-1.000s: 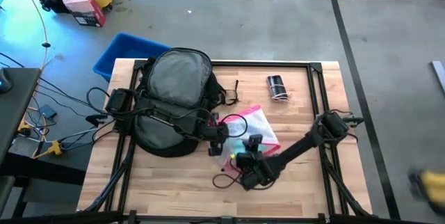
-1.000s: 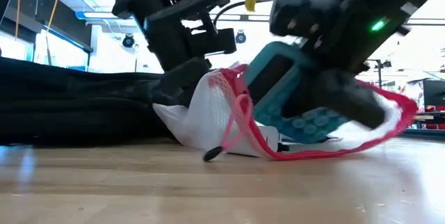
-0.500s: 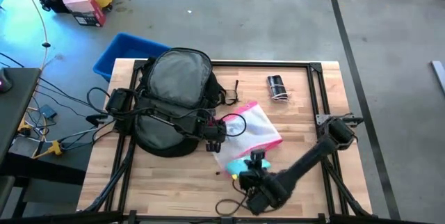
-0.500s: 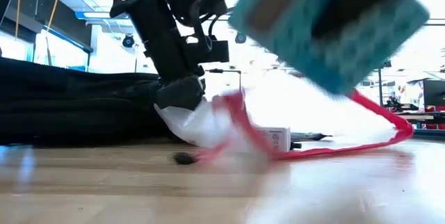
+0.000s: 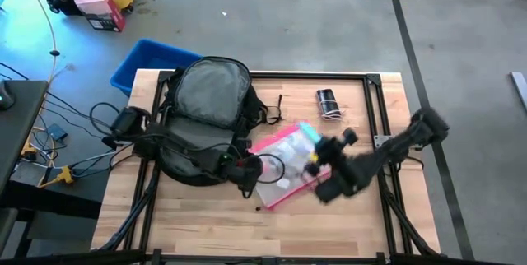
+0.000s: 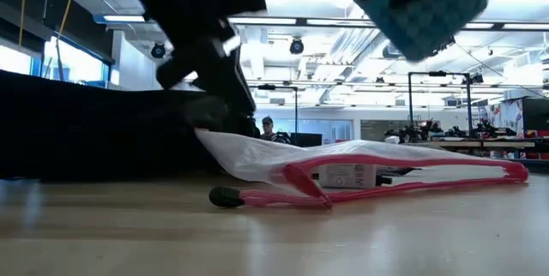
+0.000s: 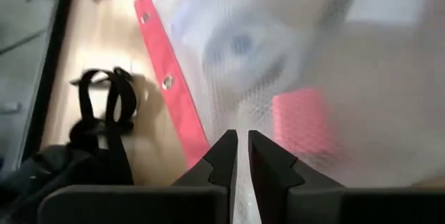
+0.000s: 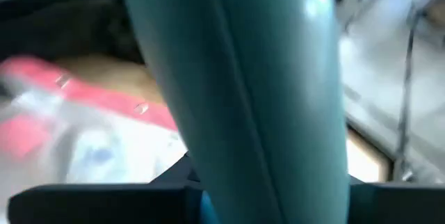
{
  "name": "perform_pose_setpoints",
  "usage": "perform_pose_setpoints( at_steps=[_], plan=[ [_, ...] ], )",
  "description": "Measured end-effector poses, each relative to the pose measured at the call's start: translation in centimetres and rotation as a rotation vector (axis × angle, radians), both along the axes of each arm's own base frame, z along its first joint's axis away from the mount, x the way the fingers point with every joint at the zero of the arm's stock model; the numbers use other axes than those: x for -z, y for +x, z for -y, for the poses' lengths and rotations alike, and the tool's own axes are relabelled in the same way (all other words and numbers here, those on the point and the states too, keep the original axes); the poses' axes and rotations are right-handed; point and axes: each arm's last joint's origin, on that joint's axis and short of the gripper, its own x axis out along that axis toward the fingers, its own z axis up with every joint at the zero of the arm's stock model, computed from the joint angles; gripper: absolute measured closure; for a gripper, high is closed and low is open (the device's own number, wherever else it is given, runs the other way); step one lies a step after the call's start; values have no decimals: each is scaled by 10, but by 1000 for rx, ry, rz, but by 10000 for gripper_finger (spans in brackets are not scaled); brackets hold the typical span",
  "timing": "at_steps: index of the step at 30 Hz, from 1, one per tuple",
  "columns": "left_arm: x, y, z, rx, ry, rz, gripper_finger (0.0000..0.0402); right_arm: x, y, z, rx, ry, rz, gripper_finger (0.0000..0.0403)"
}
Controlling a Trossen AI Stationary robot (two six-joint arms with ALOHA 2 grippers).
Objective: Unpack backpack
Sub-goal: Remove the blue calculator in the pink zip bag
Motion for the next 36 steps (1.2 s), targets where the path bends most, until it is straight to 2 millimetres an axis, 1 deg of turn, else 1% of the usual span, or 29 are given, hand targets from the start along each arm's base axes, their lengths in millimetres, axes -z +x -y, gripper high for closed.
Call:
perform_pose_setpoints(
  at_steps=[2,5,8,11,14,17,19,23,26,30,32,36],
  plan=[
    [-8,-5,8,26,16,22,374,13,-5,25,65,43,55,335],
    [-18,-11,18,57,35,57,371,36,-5,66,116,102,69,335],
    [-25,-17,28,92,25,82,371,52,0,109,75,185,93,335],
    [-29,-23,37,127,25,87,371,65,2,158,25,254,187,335],
    [-31,-27,44,151,21,92,371,75,-5,204,5,309,326,335],
    [-31,-29,48,169,22,91,371,91,-20,241,26,381,395,335],
    [-31,-29,49,173,23,91,371,106,-31,260,36,452,409,335],
    [-31,-29,49,186,35,84,371,127,-39,291,-55,582,459,335],
    [-31,-27,46,183,35,80,371,138,-41,312,-101,630,494,335],
    [-31,-24,39,165,33,72,371,148,-43,334,-156,684,501,333],
    [-31,-23,36,156,33,71,371,151,-44,340,-167,668,476,306],
    [-30,-23,33,135,7,61,371,154,-44,343,-171,648,395,227]
  ],
)
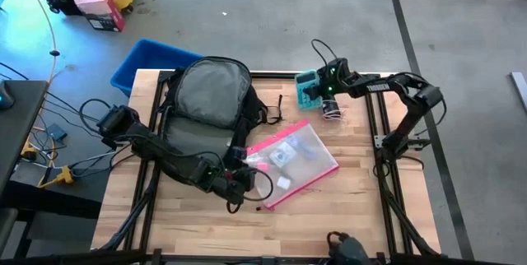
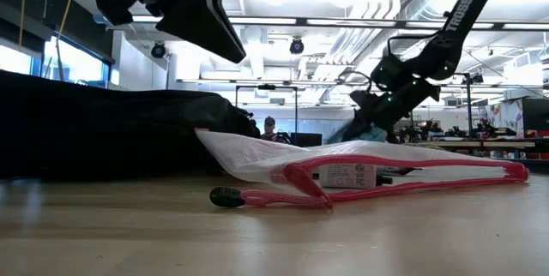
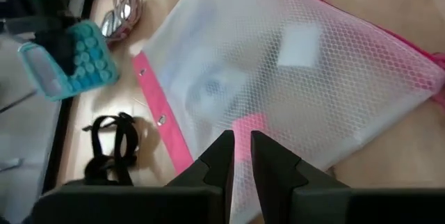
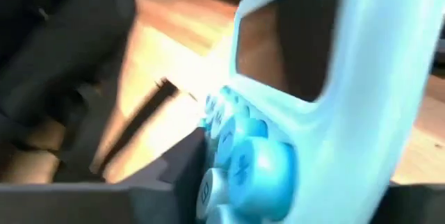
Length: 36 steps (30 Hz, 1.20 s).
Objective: Unpack backpack
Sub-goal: Remove the blue calculator in the pink zip bag, then remove the white charger adapter in the pink zip bag
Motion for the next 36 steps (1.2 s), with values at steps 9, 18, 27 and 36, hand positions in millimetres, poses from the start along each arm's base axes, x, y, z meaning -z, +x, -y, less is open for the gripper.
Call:
perform_pose_setpoints(
  at_steps=[9,18,27,36],
  plan=[
    [1,-3,3,-16,-66,-7,371,-13,-2,7,10,-45,-255,147],
    [2,-4,4,-24,-76,-8,371,-54,0,0,30,-87,-376,145],
    [2,-7,10,-28,-97,-2,371,-61,10,-20,29,-110,-441,144],
    [3,-9,12,-26,-99,-6,371,-121,27,-94,-62,-339,-381,144]
  ],
)
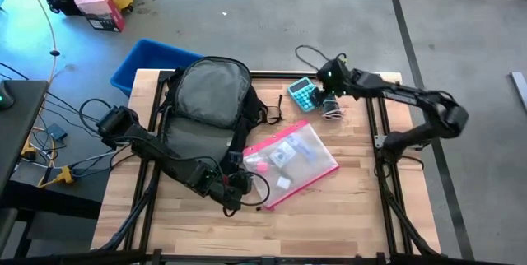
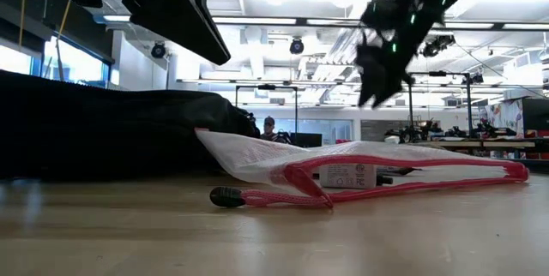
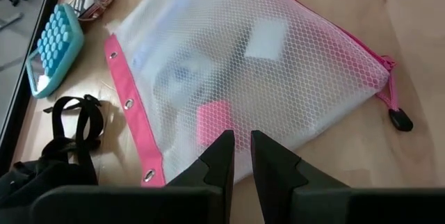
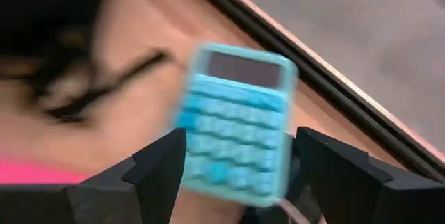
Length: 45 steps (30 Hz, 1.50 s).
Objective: Unpack backpack
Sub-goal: Remove the white charger adapter in the pink zip bag
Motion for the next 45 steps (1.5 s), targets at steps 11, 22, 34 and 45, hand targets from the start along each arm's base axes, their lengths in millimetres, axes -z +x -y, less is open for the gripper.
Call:
perform_pose_setpoints(
  at_steps=[11,22,34,45],
  plan=[
    [-4,2,15,79,-139,49,371,13,52,-228,-627,-111,97,144],
    [22,34,13,123,-227,103,371,109,52,-337,-812,185,18,144],
    [71,34,-58,-215,30,-177,371,121,70,-306,-521,164,35,144],
    [97,18,-92,-347,-41,-224,387,103,68,-289,-326,25,108,144]
  ],
)
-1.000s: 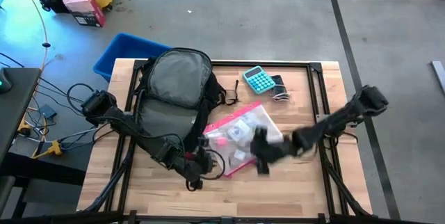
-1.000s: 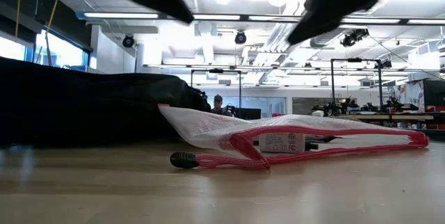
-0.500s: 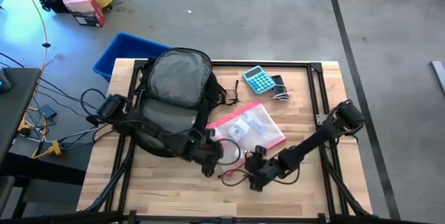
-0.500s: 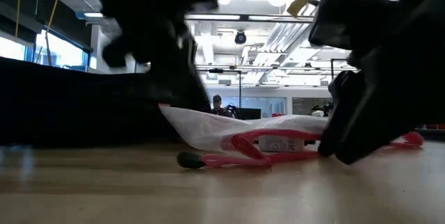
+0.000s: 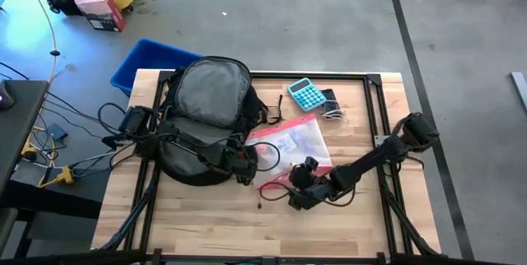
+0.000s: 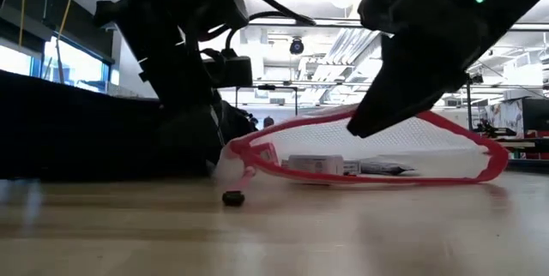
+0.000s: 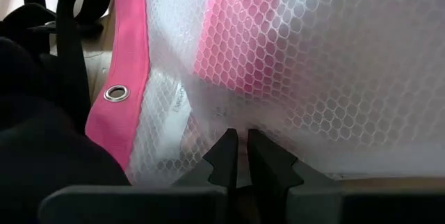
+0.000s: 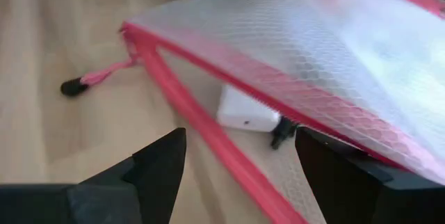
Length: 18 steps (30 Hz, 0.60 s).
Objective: Unpack backpack
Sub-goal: Remove the white charger adapter in the pink zip bag
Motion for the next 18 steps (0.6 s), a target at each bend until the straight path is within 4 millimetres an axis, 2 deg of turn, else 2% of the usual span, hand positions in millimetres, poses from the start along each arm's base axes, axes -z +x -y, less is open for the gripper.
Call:
perform_pose_setpoints(
  at_steps=[5,8,13,18],
  plan=[
    [-1,3,2,9,-22,44,392,2,4,-1,15,11,36,144],
    [-1,5,3,15,-46,55,392,9,9,3,4,-43,31,144],
    [-1,5,4,25,-75,52,392,12,19,14,-2,-102,38,140],
    [0,5,4,28,-81,51,392,14,25,30,-21,-81,-5,124]
  ],
)
